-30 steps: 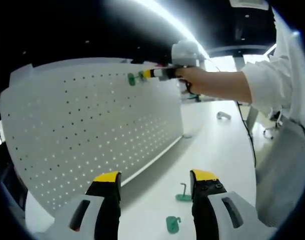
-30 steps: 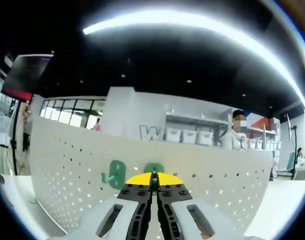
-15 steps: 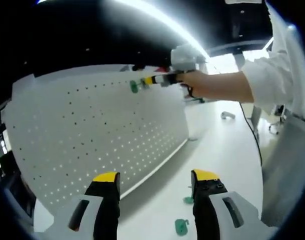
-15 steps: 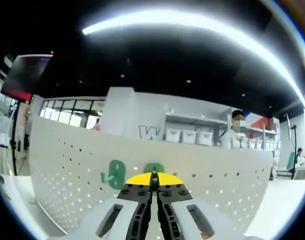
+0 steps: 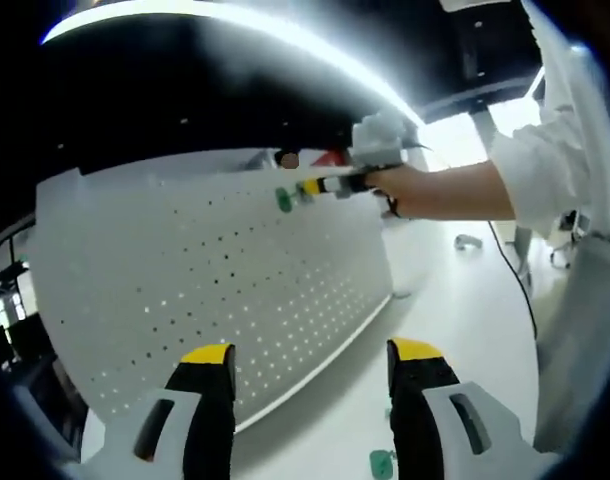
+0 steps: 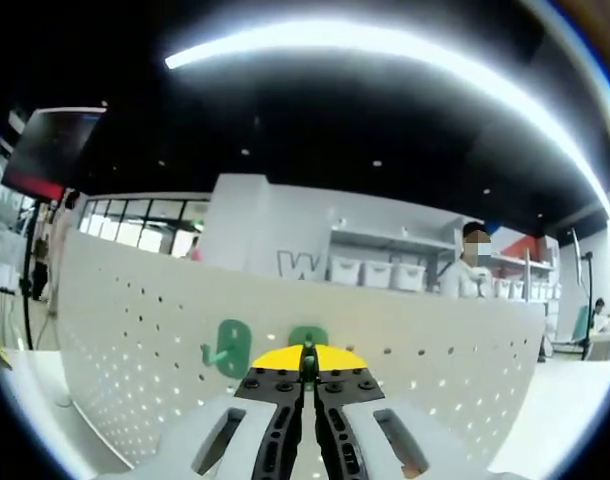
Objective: Insert the hook assembly into the mounting plate slot until the hook locks in place.
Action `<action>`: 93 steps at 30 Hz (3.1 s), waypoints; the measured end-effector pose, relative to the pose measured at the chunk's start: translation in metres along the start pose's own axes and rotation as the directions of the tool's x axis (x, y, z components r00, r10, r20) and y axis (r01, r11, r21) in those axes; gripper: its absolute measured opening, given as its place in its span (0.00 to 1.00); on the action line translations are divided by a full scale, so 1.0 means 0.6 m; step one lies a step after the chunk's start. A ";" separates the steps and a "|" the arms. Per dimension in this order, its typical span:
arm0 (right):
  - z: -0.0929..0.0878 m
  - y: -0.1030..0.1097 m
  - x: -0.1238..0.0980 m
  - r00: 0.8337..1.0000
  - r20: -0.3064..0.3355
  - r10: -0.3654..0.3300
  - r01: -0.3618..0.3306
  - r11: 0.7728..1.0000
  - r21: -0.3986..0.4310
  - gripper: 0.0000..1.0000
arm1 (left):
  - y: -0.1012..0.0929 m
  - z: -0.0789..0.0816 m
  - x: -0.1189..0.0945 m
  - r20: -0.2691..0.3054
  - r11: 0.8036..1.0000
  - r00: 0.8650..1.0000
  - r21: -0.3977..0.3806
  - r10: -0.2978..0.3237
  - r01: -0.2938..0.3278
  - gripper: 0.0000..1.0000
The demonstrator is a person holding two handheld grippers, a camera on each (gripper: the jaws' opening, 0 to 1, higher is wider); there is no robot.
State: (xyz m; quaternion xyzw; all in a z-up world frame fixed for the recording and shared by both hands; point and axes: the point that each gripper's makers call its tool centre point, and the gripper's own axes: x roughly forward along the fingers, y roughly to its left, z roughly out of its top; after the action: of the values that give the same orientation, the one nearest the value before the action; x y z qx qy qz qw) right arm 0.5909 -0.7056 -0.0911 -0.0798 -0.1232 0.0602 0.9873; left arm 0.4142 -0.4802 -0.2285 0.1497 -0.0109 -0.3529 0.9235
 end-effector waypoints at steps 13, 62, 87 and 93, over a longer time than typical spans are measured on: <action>-0.002 0.000 0.005 1.000 0.004 -0.004 0.004 1.000 0.008 0.00 | 0.014 0.039 0.000 0.029 1.000 1.000 0.025 0.010 -0.011 0.65; -0.022 0.009 0.000 0.999 -0.047 0.026 -0.029 0.997 -0.067 0.04 | 0.010 0.036 -0.004 0.019 1.000 1.000 0.017 0.002 -0.003 0.64; -0.016 0.006 -0.012 0.998 -0.054 0.043 -0.045 0.998 -0.038 0.21 | 0.009 0.037 -0.004 0.014 1.000 1.000 0.017 0.003 -0.003 0.64; -0.019 0.007 -0.018 0.997 -0.063 0.051 -0.053 0.998 -0.024 0.27 | 0.007 0.037 -0.005 0.012 1.000 1.000 0.020 0.003 -0.003 0.64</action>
State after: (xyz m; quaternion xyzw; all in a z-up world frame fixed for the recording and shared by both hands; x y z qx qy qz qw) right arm 0.5828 -0.7049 -0.1055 -0.0977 -0.0908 0.0818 0.9877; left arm 0.4119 -0.4809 -0.2056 0.1567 -0.0199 -0.3524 0.9224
